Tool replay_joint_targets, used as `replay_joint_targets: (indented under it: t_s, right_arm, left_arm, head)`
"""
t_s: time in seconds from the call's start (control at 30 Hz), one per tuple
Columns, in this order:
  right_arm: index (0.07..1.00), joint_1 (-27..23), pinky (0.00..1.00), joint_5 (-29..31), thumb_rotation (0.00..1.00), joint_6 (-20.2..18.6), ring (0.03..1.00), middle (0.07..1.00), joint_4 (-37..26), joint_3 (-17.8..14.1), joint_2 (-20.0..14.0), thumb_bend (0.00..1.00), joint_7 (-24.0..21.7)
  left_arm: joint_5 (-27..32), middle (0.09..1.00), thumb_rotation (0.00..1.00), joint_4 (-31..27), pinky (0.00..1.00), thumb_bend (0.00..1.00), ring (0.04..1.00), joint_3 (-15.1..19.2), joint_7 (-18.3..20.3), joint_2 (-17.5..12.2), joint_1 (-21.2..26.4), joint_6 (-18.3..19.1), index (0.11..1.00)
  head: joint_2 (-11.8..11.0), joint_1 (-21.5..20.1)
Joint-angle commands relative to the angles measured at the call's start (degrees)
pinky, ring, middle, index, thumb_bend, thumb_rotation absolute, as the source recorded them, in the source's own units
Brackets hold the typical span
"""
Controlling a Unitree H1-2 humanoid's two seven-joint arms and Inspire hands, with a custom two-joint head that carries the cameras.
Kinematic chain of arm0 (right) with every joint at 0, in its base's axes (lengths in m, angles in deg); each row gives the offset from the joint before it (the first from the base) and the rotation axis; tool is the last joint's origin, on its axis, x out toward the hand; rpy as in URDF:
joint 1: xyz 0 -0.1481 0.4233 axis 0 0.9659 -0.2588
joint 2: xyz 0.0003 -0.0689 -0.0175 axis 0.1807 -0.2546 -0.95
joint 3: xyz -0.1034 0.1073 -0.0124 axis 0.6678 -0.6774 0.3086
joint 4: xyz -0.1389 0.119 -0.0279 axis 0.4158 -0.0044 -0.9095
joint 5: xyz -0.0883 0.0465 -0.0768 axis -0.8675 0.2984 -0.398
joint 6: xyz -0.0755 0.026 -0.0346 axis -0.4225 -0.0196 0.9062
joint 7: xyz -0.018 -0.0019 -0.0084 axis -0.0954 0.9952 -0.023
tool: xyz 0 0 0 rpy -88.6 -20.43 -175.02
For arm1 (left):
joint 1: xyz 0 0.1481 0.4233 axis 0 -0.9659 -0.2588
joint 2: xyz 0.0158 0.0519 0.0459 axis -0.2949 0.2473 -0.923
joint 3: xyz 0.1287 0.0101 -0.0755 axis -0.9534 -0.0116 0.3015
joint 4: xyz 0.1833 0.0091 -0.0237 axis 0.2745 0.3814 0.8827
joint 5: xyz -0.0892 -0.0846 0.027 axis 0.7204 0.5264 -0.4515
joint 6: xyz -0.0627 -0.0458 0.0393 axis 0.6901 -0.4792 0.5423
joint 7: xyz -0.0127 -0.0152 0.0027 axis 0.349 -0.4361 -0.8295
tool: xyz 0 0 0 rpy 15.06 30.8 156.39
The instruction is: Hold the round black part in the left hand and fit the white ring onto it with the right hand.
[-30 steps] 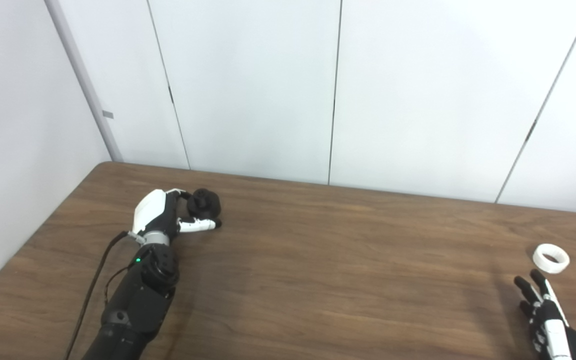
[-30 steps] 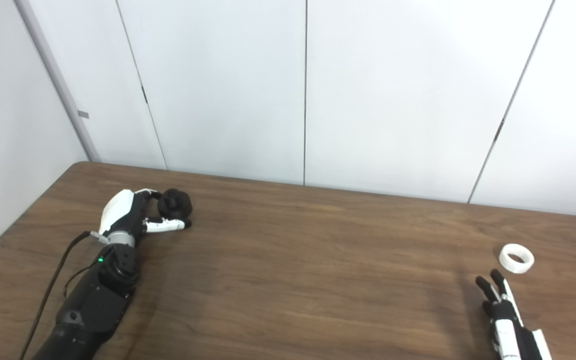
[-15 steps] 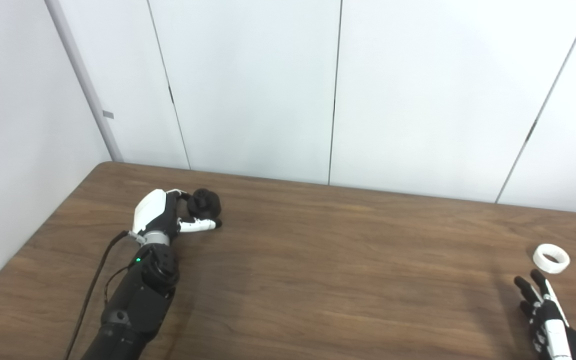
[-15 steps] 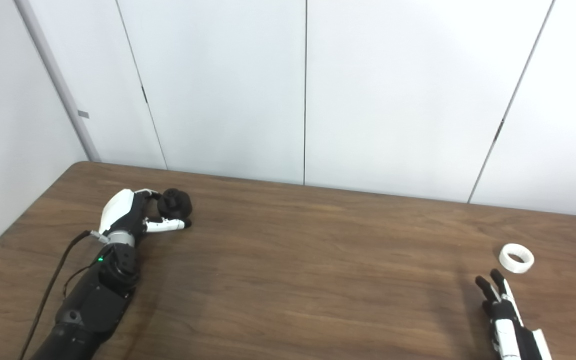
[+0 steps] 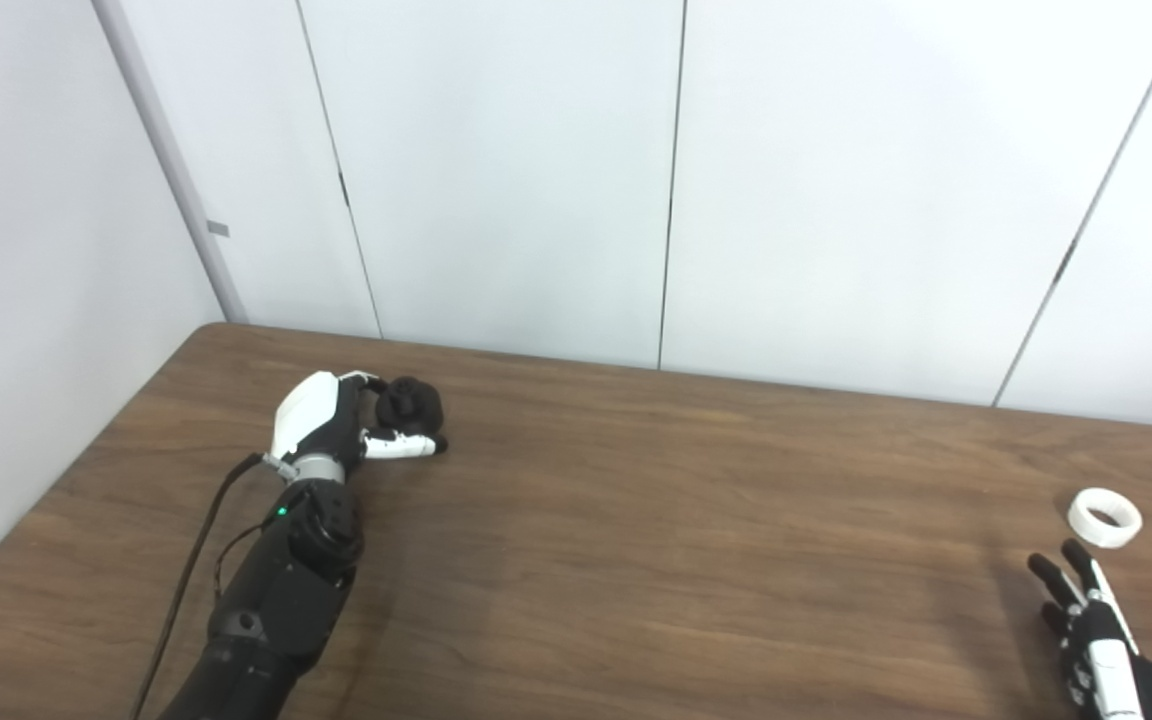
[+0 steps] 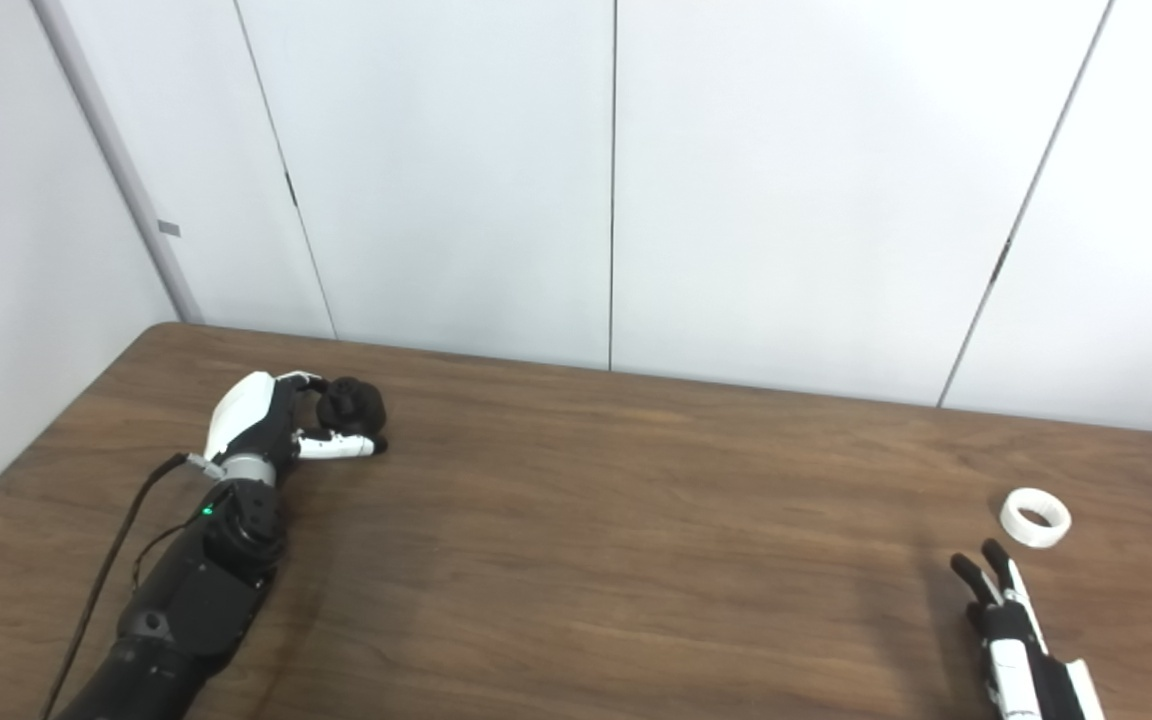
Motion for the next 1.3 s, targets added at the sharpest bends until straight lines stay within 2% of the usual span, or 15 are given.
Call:
replay_joint_targets:
  t_s: [0.0,0.37,0.57,0.77,0.83,0.87,0.9,0.93,1.0,1.27]
  right_arm:
    - [1.000,2.2,1.00,-0.1,1.00,-0.1,0.994,0.934,2.5,0.8,1.3,0.48,0.6]
    - [0.999,2.3,1.00,-0.6,1.00,-0.1,0.984,0.928,2.5,0.8,1.4,0.45,1.2]
    - [1.000,2.4,1.00,-0.1,1.00,0.1,0.987,0.931,2.5,0.8,1.3,0.50,0.9]
    - [0.997,2.6,1.00,0.0,1.00,-0.2,0.987,0.931,2.3,0.7,1.2,0.49,0.9]
    - [0.994,2.7,1.00,0.0,1.00,-0.3,0.985,0.928,2.1,0.7,1.2,0.50,1.0]
    - [0.996,2.8,1.00,-0.1,1.00,-0.4,0.986,0.929,2.0,0.7,1.2,0.49,1.0]
    - [0.998,2.8,1.00,-0.2,1.00,-0.5,0.987,0.930,1.8,0.7,1.2,0.50,1.0]
    - [0.999,2.8,1.00,-0.1,1.00,-0.4,0.987,0.930,1.8,0.7,1.2,0.50,0.9]
    - [0.999,2.8,1.00,0.0,1.00,-0.2,0.983,0.929,1.9,0.7,1.1,0.50,0.8]
    - [0.998,2.9,1.00,0.3,1.00,-0.4,0.992,0.927,1.8,0.5,0.8,0.49,0.6]
  left_arm:
    - [0.2,0.877,0.21,-0.6,1.00,0.97,0.945,0.2,-1.2,-1.0,3.3,-1.1,0.746]
    - [0.3,0.869,0.22,-0.2,1.00,0.96,0.934,-0.4,-0.8,-1.1,3.9,-0.6,0.744]
    - [0.8,0.859,0.22,0.4,1.00,0.96,0.930,-0.4,-1.4,-1.0,3.9,-1.0,0.731]
    - [1.8,0.845,0.18,0.3,1.00,0.93,0.928,0.6,-2.3,-0.5,3.9,-1.3,0.635]
    - [2.7,0.836,0.13,0.1,1.00,0.89,0.928,1.4,-3.1,-0.1,3.6,-2.4,0.577]
    - [3.1,0.827,0.09,0.1,1.00,0.71,0.932,1.7,-3.4,0.1,3.5,-2.8,0.531]
    - [3.5,0.816,0.07,-0.1,1.00,0.60,0.934,2.0,-3.6,0.3,3.4,-3.1,0.502]
    - [3.4,0.808,0.06,-0.2,1.00,0.56,0.933,1.9,-3.9,0.3,3.2,-3.1,0.492]
    - [2.8,0.788,0.05,-0.6,1.00,0.53,0.921,1.6,-4.3,0.1,3.0,-2.9,0.484]
    - [0.2,0.769,0.05,-1.1,1.00,0.52,0.908,-0.1,-6.1,-0.7,2.0,-3.6,0.483]
  head:
    - [0.1,0.0]
    - [0.3,-0.2]
    - [0.4,-0.1]
    - [0.6,0.1]
    - [0.6,0.1]
    - [0.6,0.1]
    - [0.8,0.2]
    - [0.8,0.2]
    - [0.9,0.3]
    - [0.9,0.7]
